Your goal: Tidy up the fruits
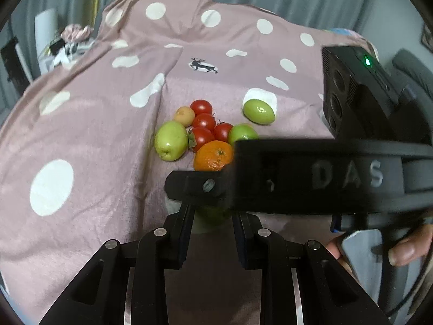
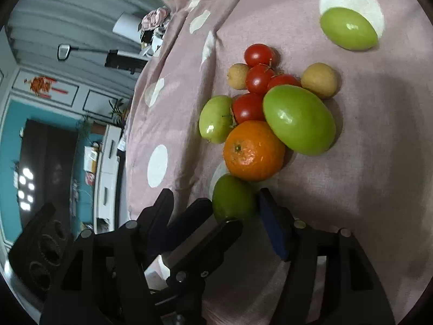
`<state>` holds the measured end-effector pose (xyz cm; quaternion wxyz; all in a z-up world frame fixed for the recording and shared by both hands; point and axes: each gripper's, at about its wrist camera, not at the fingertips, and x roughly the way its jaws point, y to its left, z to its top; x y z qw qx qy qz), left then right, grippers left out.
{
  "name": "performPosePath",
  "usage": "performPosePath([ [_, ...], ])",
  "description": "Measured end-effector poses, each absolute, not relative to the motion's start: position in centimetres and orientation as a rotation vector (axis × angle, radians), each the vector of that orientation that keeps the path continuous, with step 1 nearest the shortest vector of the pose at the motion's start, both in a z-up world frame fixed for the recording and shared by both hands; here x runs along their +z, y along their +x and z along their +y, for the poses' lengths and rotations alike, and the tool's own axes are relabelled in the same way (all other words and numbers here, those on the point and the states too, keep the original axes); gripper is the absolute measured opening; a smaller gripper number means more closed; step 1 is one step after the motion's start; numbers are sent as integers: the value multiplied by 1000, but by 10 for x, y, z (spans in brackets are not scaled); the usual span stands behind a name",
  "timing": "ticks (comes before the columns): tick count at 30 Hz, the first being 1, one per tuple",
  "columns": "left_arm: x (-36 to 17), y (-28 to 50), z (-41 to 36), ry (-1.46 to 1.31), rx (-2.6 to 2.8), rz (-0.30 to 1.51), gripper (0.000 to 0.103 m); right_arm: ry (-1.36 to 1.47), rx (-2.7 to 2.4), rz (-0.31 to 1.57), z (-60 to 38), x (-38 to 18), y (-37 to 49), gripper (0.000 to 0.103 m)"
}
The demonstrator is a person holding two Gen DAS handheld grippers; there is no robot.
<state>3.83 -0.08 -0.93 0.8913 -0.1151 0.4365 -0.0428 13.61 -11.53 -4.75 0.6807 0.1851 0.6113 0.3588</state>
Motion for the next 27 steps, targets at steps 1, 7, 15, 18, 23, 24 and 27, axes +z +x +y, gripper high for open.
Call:
performPosePath([
  [1,-9,37,0,-252,-95,921,26,430,801,1374,-117,-48,137,62],
  [7,-8,34,-2,-240,-83,945,26,361,765,1365,-116,-47,136,39],
  [15,-11,37,-13,-163,-71,947,34,350,767,1380,-118,-49,137,34],
  [18,-17,42,-11,-177,-61,985,43,341,763,1372,-116,-48,136,34],
  [23,-21,46,-9,-197,-41,998,43,305,755,1354,-111,-45,134,34],
  [24,-21,46,-9,-194,-43,997,43,308,755,1354,-112,-46,135,34],
  [27,-20,45,-6,-216,-44,973,38,330,761,1365,-114,-48,137,34],
])
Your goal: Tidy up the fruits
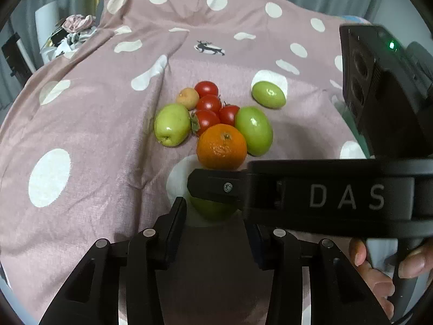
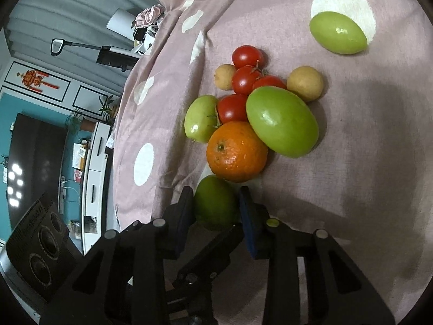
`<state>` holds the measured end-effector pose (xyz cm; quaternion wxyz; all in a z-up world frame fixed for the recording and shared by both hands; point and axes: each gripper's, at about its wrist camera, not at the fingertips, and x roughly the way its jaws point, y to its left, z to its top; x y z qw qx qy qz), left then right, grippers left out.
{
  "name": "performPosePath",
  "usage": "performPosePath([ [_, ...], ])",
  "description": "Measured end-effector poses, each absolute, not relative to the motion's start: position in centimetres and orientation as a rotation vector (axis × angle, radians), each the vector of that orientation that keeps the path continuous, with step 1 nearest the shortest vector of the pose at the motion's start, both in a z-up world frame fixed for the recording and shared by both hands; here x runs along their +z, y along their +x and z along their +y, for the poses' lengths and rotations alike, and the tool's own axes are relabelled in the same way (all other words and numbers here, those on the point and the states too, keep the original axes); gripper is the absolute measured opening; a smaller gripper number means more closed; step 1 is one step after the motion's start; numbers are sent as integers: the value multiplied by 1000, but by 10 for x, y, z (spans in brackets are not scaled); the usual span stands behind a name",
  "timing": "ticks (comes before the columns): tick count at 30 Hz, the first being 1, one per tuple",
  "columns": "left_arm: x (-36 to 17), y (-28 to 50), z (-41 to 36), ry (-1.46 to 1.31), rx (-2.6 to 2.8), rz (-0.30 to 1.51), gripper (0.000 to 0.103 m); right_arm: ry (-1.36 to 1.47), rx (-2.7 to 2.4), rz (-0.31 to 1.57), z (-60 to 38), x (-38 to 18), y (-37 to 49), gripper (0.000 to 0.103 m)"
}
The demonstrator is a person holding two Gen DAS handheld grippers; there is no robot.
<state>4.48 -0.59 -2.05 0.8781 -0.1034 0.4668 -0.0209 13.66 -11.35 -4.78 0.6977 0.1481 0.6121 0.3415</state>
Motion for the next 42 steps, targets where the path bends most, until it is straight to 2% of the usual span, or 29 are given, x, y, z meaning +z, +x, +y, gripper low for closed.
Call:
performPosePath([
  [9,-17,44,-8,-240,-74,961,38,299,746,1343,-116,-43,132,34],
  [15,2,33,-22,-202,-134,883,38,297,727,1268,-133,-19,122,34],
  [22,48,22,-62,-134,-209,785,37,358,713,1134,-180,30,105,34],
  [29,89,37,-136,-76,-390,716,36,481,620,961,-269,73,93,35],
  [35,88,55,-214,18,-476,713,36,596,520,901,-344,72,94,35],
  [42,73,74,-243,16,-523,775,36,635,431,915,-378,52,100,35],
])
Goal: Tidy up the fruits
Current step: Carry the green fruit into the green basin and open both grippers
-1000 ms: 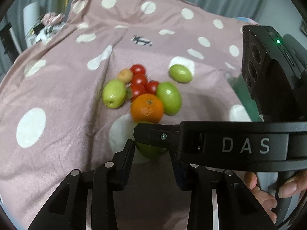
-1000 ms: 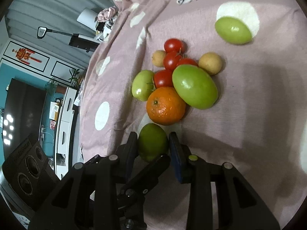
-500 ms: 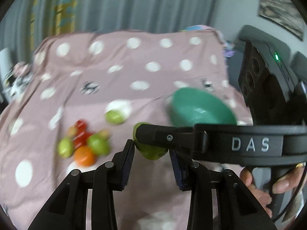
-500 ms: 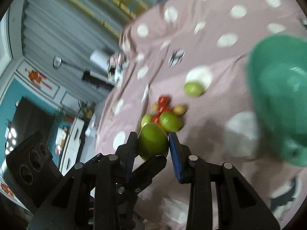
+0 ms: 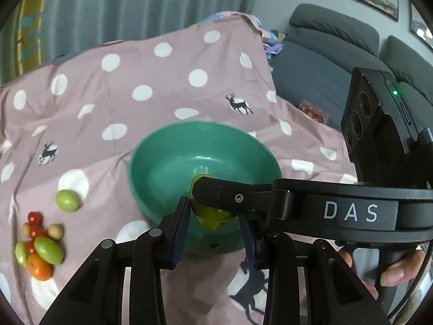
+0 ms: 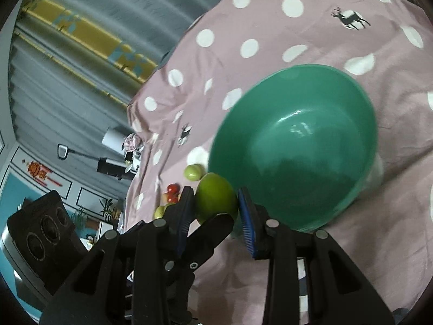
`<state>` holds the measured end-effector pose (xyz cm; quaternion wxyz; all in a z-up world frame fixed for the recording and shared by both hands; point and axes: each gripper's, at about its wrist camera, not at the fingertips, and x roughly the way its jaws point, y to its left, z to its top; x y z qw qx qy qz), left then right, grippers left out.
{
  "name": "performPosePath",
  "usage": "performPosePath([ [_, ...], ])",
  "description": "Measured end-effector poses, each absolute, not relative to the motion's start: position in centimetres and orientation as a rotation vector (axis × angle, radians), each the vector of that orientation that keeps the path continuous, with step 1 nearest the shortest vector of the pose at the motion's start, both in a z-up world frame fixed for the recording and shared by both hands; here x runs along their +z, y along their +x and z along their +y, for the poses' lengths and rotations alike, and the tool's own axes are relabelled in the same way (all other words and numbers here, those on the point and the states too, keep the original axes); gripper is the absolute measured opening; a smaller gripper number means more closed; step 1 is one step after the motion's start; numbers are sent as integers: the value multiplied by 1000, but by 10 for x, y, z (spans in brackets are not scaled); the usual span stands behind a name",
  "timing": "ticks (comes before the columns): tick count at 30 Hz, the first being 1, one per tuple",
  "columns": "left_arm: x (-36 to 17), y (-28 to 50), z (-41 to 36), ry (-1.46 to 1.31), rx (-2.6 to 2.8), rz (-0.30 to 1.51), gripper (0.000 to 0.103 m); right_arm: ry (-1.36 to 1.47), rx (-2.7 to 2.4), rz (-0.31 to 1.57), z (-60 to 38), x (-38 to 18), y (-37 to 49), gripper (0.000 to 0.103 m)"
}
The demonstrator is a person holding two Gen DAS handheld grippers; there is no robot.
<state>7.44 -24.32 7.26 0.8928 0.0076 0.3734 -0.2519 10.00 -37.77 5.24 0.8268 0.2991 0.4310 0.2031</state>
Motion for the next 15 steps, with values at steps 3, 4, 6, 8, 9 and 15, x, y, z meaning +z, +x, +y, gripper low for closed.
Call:
performPosePath([
  [3,71,77,-252,19,-532,789,36,651,409,915,-388,51,102,35],
  [4,69,79,-255,23,-532,795,36,653,402,915,-388,51,102,35],
  [6,67,80,-257,27,-530,807,36,653,383,917,-393,49,101,35],
  [8,62,84,-260,35,-532,824,36,646,362,927,-394,45,103,35],
  [9,60,86,-261,39,-534,835,36,645,354,933,-395,43,104,35],
  [15,58,85,-258,26,-541,829,36,649,352,940,-396,45,103,36],
])
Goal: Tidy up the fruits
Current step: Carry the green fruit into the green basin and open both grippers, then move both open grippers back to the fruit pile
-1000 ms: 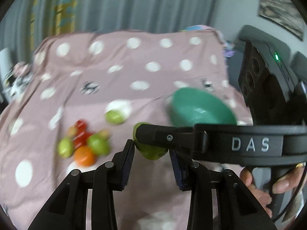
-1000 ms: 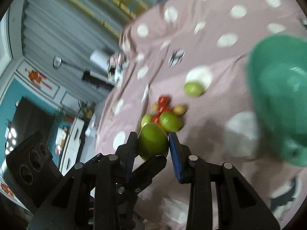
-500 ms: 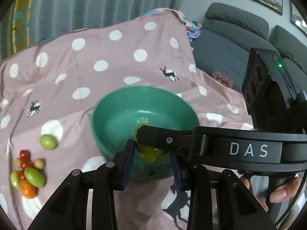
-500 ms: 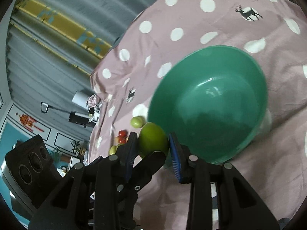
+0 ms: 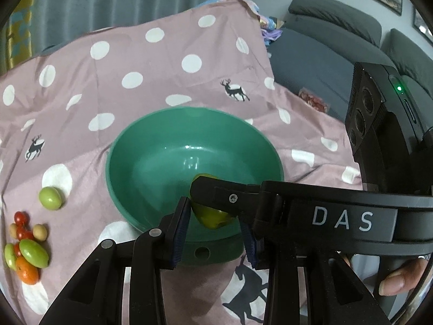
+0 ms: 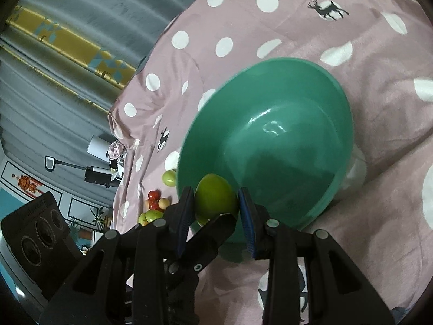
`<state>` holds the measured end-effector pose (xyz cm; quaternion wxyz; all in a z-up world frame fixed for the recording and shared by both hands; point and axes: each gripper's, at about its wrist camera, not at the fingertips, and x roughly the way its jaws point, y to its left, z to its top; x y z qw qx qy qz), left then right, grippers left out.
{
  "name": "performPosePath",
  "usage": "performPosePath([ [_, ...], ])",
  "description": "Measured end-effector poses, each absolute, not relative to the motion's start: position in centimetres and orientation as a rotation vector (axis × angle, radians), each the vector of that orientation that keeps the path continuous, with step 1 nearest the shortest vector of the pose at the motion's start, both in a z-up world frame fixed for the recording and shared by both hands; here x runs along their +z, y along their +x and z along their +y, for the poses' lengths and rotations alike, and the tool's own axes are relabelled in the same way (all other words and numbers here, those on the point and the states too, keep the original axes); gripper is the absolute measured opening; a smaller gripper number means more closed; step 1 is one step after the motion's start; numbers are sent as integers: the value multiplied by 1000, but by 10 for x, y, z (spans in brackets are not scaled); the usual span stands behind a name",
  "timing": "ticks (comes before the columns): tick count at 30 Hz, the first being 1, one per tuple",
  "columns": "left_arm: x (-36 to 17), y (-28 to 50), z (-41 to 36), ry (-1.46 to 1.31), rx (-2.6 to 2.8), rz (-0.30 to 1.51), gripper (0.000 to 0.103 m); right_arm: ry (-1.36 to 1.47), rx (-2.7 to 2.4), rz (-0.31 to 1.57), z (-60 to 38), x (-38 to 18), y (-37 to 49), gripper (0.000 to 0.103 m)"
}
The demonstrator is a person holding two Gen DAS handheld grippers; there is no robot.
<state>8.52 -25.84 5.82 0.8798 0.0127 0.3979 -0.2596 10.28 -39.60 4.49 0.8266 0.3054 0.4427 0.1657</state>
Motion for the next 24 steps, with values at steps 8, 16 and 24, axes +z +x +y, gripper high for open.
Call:
performPosePath([
  [8,49,94,-255,30,-533,885,36,633,325,957,-392,38,107,36],
  [16,51,84,-254,110,-442,837,36,647,297,886,-403,59,98,36],
  [24,71,60,-192,171,-344,794,36,629,362,861,-370,79,90,64],
])
